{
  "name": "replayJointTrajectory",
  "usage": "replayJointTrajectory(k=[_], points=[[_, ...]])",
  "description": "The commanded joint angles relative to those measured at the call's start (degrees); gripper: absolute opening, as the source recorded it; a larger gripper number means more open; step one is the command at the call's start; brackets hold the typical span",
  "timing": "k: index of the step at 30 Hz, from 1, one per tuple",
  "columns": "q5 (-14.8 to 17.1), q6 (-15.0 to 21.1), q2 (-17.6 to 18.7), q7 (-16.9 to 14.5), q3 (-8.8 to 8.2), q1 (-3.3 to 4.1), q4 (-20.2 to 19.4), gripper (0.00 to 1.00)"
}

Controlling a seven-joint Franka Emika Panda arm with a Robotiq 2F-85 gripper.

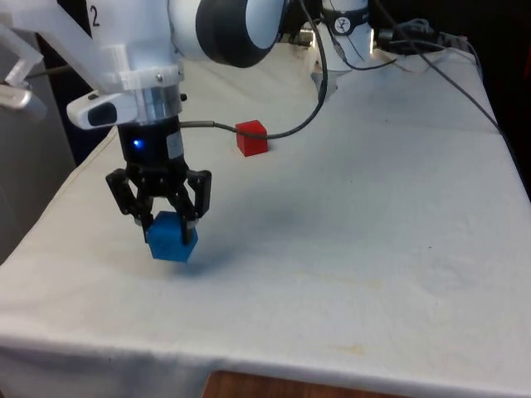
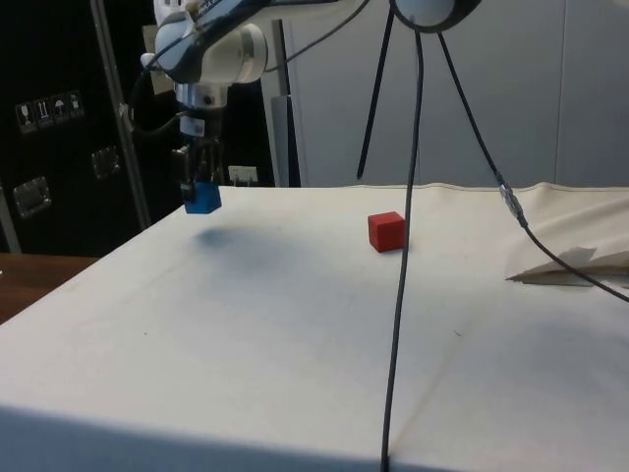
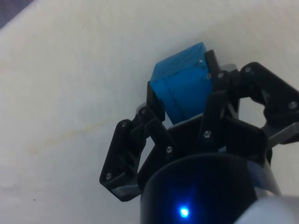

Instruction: Stack the two cubes.

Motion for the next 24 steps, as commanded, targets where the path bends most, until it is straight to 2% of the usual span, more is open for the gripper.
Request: replayJointTrajectory(k=[1, 4, 5, 6, 8, 13, 14, 15, 21, 22, 23, 24], points=[[-0.3, -0.2, -0.7, 0.1, -0.46, 0.40, -0.8, 0.01], [-0.5, -0.8, -1.5, 0.0, -1.03, 0.69, -1.3, 0.01], [-0.1, -0.9, -1.0, -0.1, -0.74, 0.34, -0.6, 0.01], [-0.5, -1.0, -1.8, -0.1, -1.20, 0.74, -1.5, 0.01], [-0.7, -1.6, -2.8, -0.2, -1.72, 1.03, -2.3, 0.01], [-0.8, -2.1, -4.3, -0.7, -2.35, 1.55, -4.0, 0.01], [-0.5, -2.3, -4.0, -0.7, -2.12, 1.26, -3.4, 0.01], [-0.9, -2.1, -5.0, -0.9, -2.58, 1.78, -4.8, 0.01], [-1.1, -2.2, -6.9, -1.5, -3.04, 2.35, -7.0, 0.01], [-0.7, -2.4, -6.2, -1.4, -2.64, 1.89, -6.0, 0.01], [-1.1, -2.2, -7.2, -1.7, -3.09, 2.41, -7.4, 0.01], [-1.3, -2.1, -7.8, -1.9, -3.21, 2.58, -8.1, 0.01]])
